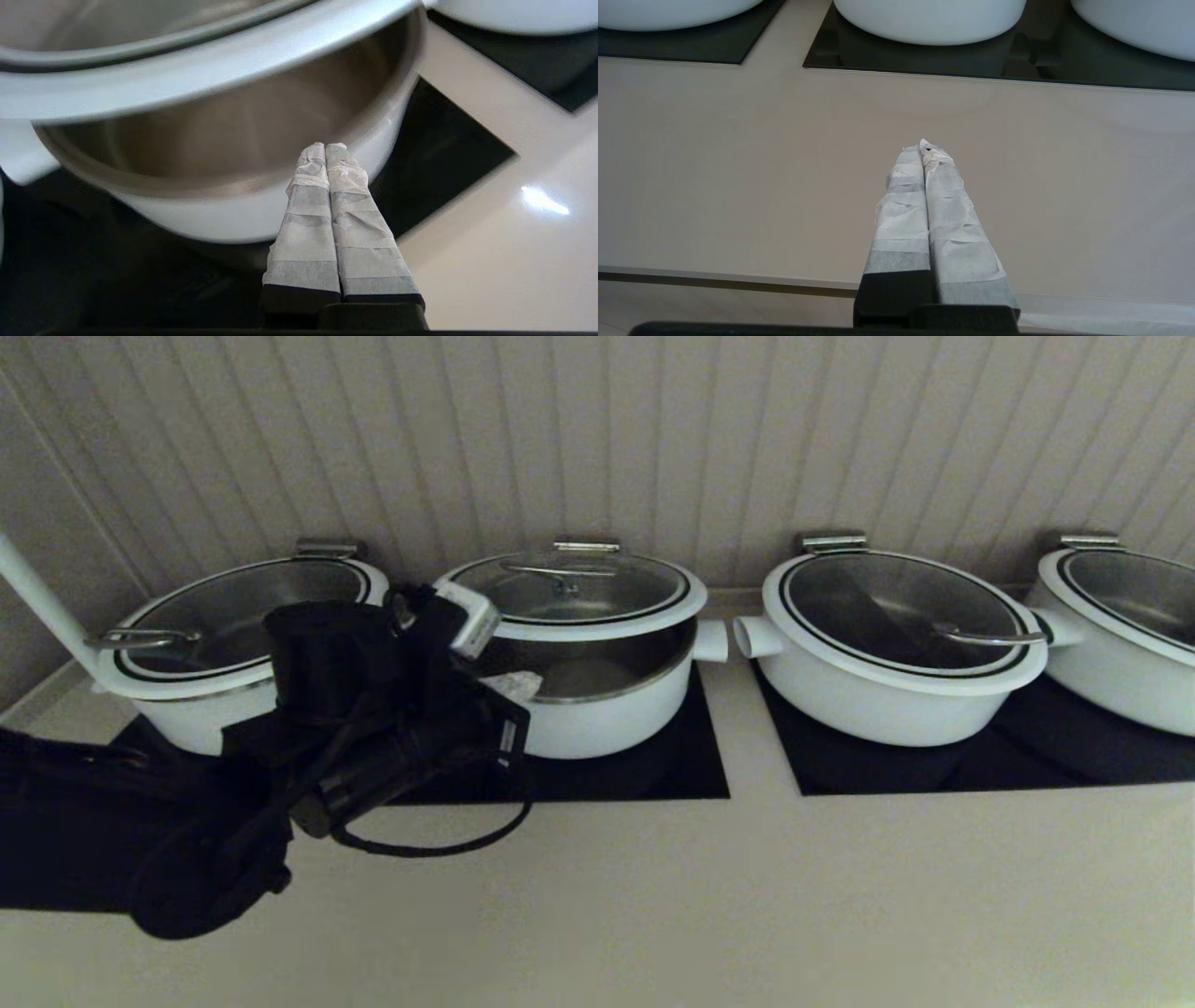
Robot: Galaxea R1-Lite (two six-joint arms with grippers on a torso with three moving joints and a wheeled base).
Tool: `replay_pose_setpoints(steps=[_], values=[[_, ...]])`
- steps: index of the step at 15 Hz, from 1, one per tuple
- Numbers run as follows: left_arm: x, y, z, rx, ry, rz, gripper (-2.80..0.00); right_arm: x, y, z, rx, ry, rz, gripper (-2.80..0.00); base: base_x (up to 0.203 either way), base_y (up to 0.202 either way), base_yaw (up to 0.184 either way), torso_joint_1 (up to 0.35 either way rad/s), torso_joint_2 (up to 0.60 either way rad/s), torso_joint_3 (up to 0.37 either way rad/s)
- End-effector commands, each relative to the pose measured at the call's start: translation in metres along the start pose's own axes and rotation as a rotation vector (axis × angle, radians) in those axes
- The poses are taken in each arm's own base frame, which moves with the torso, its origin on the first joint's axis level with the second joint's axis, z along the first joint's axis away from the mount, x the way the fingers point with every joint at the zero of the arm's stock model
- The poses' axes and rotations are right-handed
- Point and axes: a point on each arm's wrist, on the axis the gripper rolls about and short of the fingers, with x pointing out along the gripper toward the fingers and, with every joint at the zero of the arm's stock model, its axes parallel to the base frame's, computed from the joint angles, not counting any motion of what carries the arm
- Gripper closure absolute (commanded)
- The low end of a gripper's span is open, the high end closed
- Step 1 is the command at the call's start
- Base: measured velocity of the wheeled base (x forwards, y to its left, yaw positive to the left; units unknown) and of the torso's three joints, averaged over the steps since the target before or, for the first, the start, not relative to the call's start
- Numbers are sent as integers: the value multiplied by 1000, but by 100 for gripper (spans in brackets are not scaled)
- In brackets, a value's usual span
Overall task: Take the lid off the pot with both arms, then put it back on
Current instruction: Open the pot lid completely
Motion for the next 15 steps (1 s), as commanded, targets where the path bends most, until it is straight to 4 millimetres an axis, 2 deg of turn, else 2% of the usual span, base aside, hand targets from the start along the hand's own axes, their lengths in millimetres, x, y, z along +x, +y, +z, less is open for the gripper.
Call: replay_pose_setpoints(steps=[1,9,15], values=[[13,3,1,1,-9,10,0,0,0,0,-2,1,1,0,0,0,0,0,0,0],[16,31,9,6,-39,98,0,0,0,0,-1,1,1,0,0,0,0,0,0,0],[23,41,21,13,-84,127,0,0,0,0,-1,1,1,0,0,0,0,0,0,0]])
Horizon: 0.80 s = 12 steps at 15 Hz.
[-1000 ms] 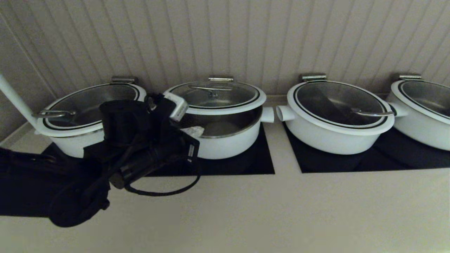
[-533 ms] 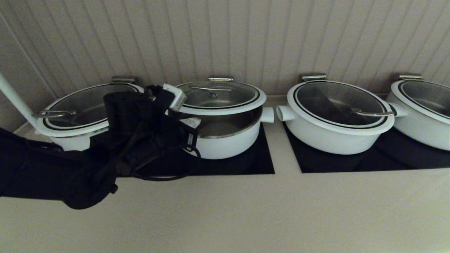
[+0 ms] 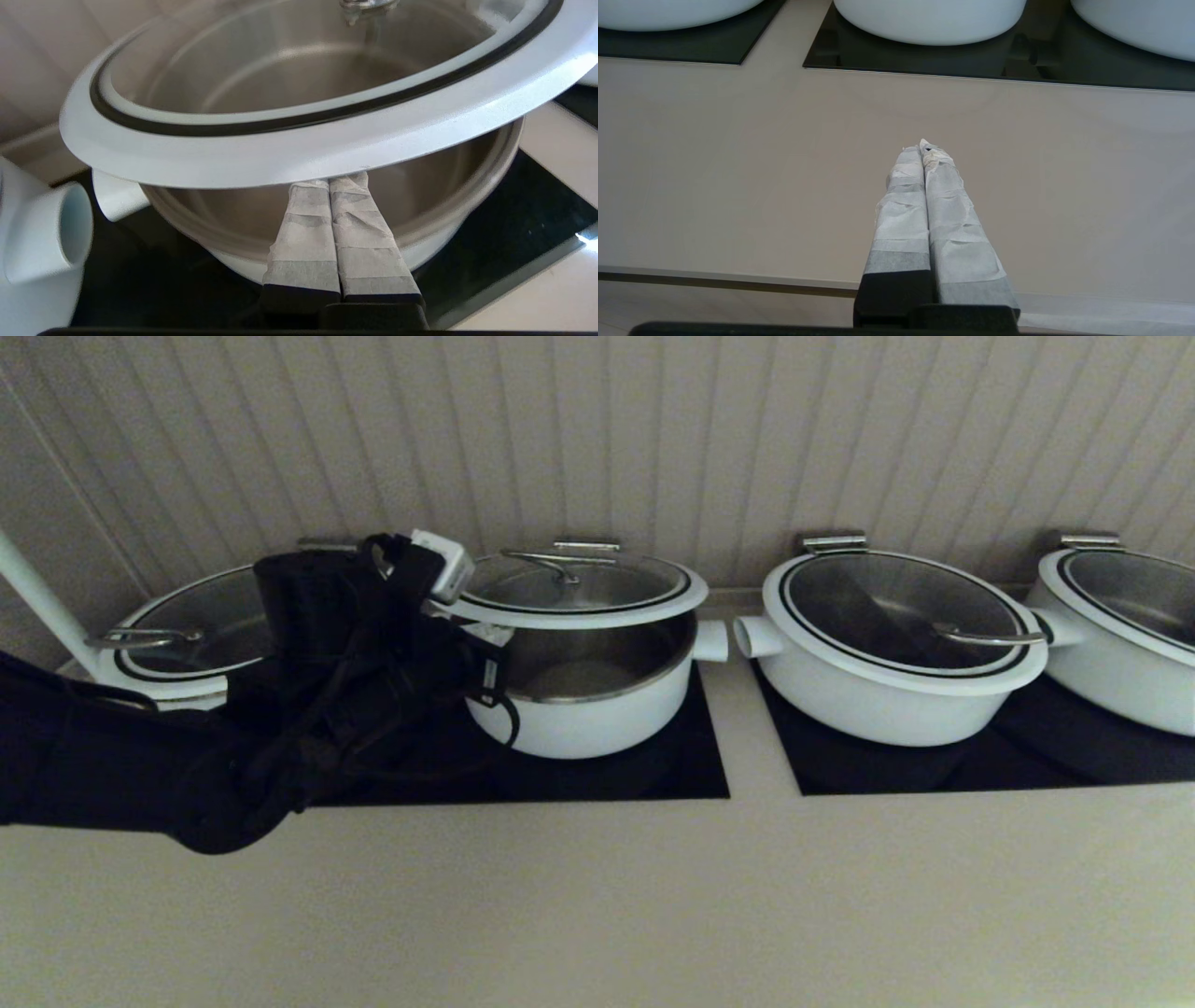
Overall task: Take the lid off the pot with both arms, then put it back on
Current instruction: Open the pot lid completely
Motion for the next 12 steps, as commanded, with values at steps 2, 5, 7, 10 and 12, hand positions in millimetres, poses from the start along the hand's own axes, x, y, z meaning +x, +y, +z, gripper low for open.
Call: replay_pose_setpoints(steps=[2,5,7,10,12], values=[[6,2,5,1,-24,7,0,0,0,0,-1,1,1,0,0,0,0,0,0,0],[12,3,12,1,-52,12,0,0,0,0,-2,1,1,0,0,0,0,0,0,0],[15,4,19,6,-76,17,0,0,0,0,-1,1,1,0,0,0,0,0,0,0],[18,8,30,15,-117,32,0,0,0,0,-2,1,1,0,0,0,0,0,0,0],[18,10,38,15,-143,37,0,0,0,0,-1,1,1,0,0,0,0,0,0,0]])
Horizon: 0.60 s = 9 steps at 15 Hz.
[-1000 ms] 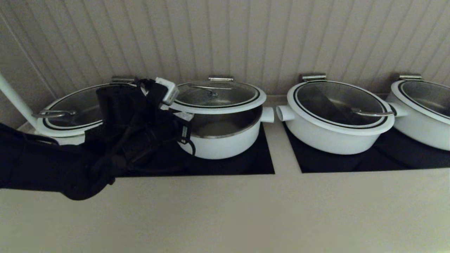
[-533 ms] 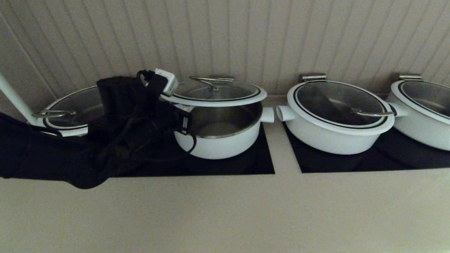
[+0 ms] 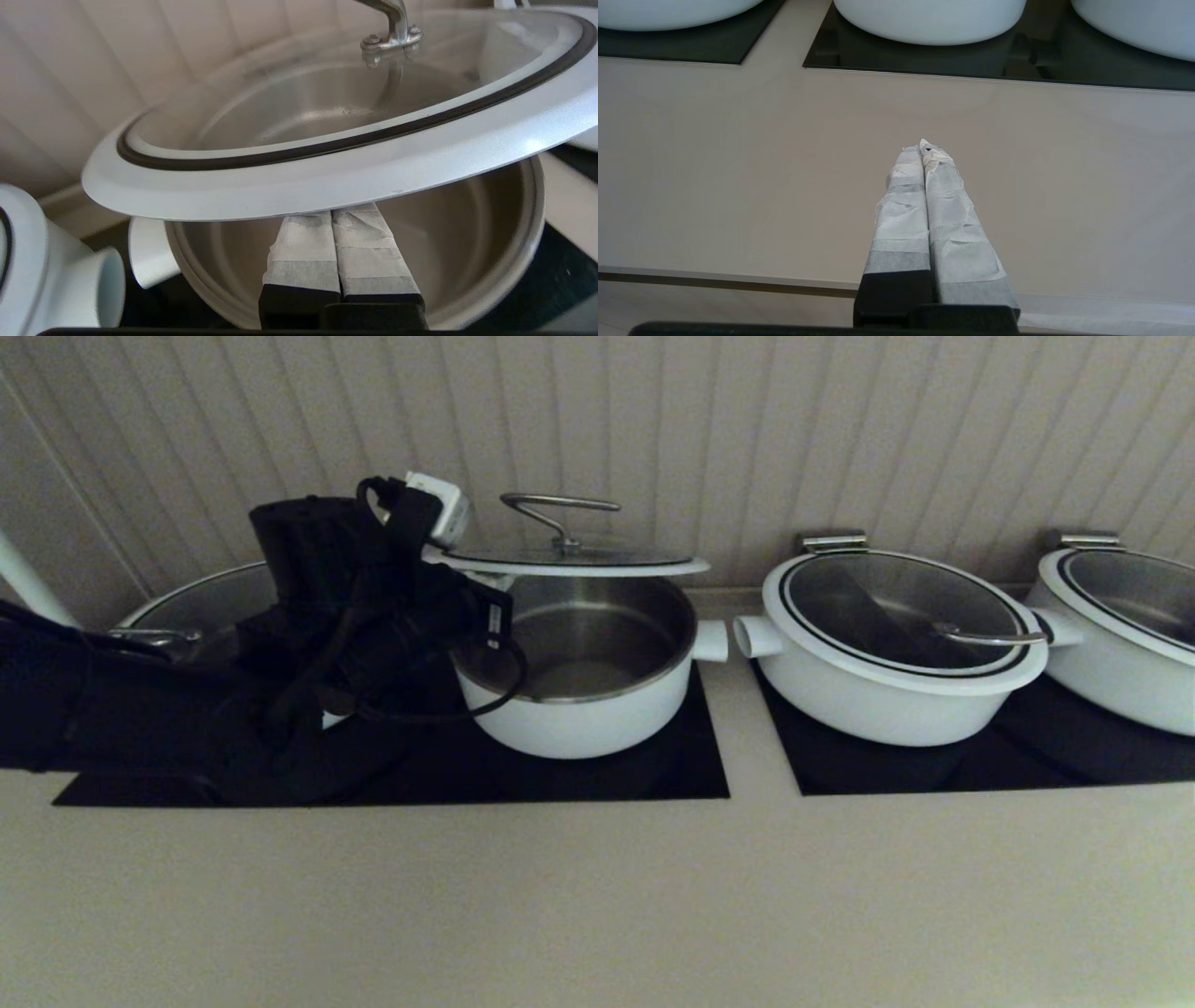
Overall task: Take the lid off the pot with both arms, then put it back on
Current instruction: Open the pot lid completely
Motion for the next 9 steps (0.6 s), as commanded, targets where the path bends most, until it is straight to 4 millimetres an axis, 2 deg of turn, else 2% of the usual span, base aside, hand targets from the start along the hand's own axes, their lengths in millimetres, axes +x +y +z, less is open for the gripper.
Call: replay_pose_setpoints(steps=[1,9], values=[[1,2,8,1,-30,12,0,0,0,0,-1,1,1,0,0,0,0,0,0,0],[4,9,33,11,-115,49,0,0,0,0,-1,1,1,0,0,0,0,0,0,0]])
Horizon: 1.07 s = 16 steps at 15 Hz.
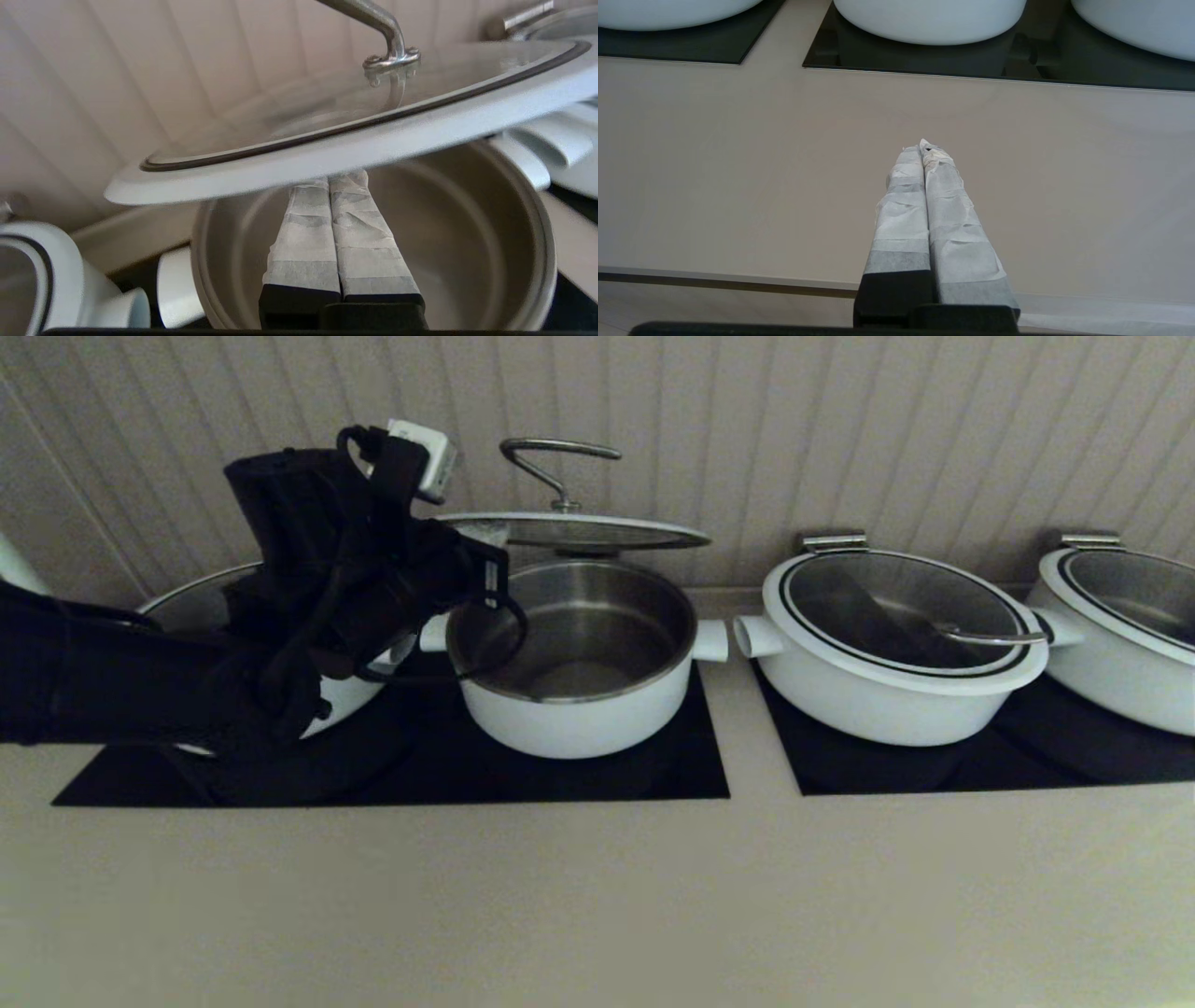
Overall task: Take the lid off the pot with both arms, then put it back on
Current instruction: Open the pot lid completely
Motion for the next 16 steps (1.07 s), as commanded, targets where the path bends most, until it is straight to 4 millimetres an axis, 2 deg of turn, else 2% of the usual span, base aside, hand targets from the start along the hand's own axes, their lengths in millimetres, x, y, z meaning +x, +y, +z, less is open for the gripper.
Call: replay_pose_setpoints(steps=[1,8,16], values=[[-1,2,8,0,-26,8,0,0,0,0,0,1,1,0,0,0,0,0,0,0],[3,8,19,4,-70,27,0,0,0,0,0,1,1,0,0,0,0,0,0,0],[7,8,15,4,-81,29,0,0,0,0,0,1,1,0,0,0,0,0,0,0]])
